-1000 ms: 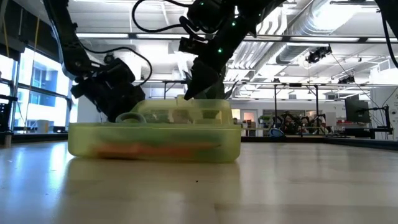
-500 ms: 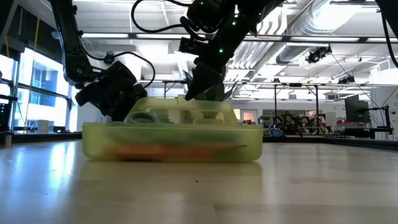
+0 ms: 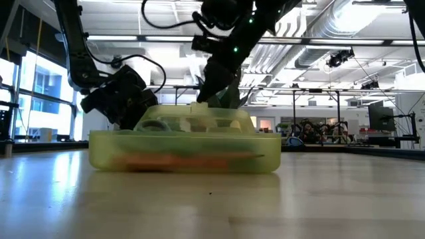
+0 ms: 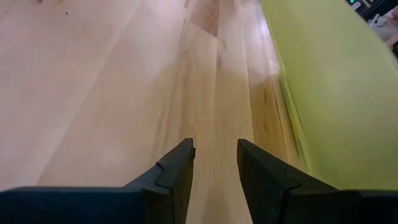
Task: Pack school essentials
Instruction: Close the yellow school supply box
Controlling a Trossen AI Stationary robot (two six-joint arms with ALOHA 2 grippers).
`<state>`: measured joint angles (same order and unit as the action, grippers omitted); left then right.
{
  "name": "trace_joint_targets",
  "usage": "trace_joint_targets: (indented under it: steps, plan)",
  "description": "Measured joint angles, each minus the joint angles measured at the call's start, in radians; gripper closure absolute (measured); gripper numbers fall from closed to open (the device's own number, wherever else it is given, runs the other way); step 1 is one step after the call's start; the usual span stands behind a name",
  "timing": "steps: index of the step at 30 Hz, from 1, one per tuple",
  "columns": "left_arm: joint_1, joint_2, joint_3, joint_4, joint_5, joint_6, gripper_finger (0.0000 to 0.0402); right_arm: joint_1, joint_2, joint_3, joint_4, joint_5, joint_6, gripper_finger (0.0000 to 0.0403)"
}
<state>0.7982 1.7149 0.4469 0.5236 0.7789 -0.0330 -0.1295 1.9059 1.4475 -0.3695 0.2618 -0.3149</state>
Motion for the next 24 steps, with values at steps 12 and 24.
trace_joint_targets:
  steps: [12, 24]
  plan:
    - [0.000, 0.000, 0.000, -0.002, -0.004, 0.000, 0.0287, 0.000, -0.173, -0.004, -0.140, -0.007, 0.164, 0.0253]
    - [0.000, 0.000, 0.000, -0.002, -0.005, 0.000, 0.0287, 0.025, -0.222, -0.148, -0.287, -0.007, 0.367, 0.0253]
